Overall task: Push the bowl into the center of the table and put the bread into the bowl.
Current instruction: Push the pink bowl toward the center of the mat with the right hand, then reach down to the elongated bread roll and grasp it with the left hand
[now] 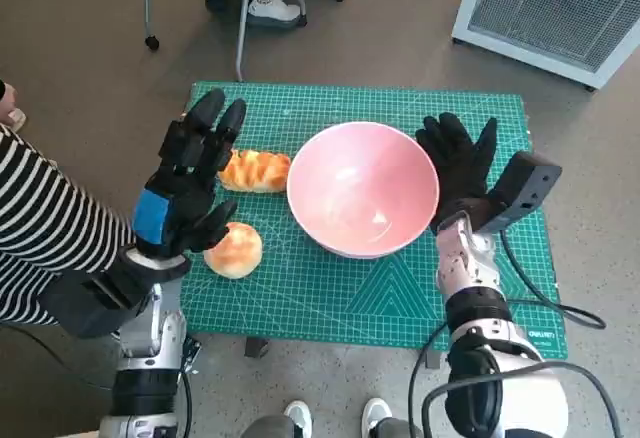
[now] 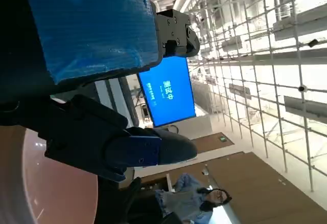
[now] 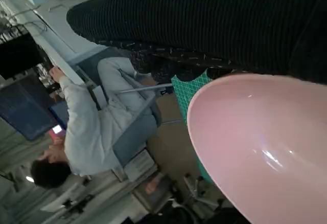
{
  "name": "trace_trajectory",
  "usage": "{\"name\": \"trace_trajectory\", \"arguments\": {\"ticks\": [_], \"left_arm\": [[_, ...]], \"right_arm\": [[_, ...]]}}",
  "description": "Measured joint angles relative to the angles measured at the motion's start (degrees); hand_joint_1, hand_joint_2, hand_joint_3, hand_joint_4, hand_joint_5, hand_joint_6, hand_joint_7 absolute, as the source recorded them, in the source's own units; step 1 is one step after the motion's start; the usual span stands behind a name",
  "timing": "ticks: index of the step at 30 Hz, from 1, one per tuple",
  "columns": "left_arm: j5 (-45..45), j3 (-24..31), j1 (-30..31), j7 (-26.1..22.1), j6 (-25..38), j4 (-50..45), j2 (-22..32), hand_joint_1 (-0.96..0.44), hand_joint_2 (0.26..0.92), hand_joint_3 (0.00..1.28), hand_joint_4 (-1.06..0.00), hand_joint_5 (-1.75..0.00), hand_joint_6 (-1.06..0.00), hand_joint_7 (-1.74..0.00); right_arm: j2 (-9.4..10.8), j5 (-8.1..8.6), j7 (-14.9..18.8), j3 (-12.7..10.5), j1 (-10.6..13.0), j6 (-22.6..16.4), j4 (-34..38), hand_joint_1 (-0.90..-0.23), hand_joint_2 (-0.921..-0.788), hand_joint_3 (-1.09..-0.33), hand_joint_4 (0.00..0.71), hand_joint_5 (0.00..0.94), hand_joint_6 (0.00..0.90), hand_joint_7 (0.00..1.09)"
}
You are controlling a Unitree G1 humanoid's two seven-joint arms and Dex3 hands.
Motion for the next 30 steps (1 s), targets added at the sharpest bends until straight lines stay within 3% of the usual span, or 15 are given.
{"name": "trace_trajectory", "arguments": {"ticks": [3,9,16,20,22,30], "left_arm": [[-0.1,-0.3,-0.1,-0.1,0.2,0.0,-0.2,-0.66,0.921,0.41,-0.13,-0.01,0.00,-0.38],[-0.1,-0.7,-1.1,-0.4,0.4,0.7,-0.6,-0.66,0.921,0.41,-0.12,-0.01,0.00,-0.37],[-0.4,-1.1,-3.8,-1.5,0.6,3.0,-1.1,-0.66,0.921,0.42,-0.12,-0.01,0.00,-0.37],[-0.4,-1.2,-5.3,-2.3,0.6,3.8,-1.2,-0.66,0.921,0.42,-0.12,-0.01,0.00,-0.37],[-0.5,-1.3,-6.2,-2.6,0.6,4.3,-1.2,-0.66,0.921,0.42,-0.12,-0.01,0.00,-0.37],[-0.7,-1.2,-9.5,-4.1,0.6,5.4,-1.2,-0.67,0.921,0.41,-0.13,-0.01,-0.01,-0.38]], "right_arm": [[-1.3,-1.21,0.8,1.4,0.0,-1.5,-0.5,-0.681,-0.921,-0.832,0.069,0.001,0.165,0.13],[-3.8,-5.23,2.2,5.6,-0.1,-7.4,-2.8,-0.718,-0.921,-0.855,0.069,0.002,0.162,0.12],[-5.2,-7.06,6.1,9.7,0.3,-16.7,-9.3,-0.736,-0.921,-0.835,0.095,0.012,0.184,0.14],[-5.5,-6.79,9.8,11.0,1.7,-21.2,-15.1,-0.760,-0.921,-0.809,0.110,0.016,0.191,0.15],[-5.5,-5.86,11.7,11.5,3.2,-22.7,-19.0,-0.767,-0.921,-0.799,0.116,0.018,0.192,0.16],[-5.2,-2.30,16.6,14.3,11.2,-24.6,-36.1,-0.778,-0.921,-0.744,0.140,0.020,0.199,0.19]]}}
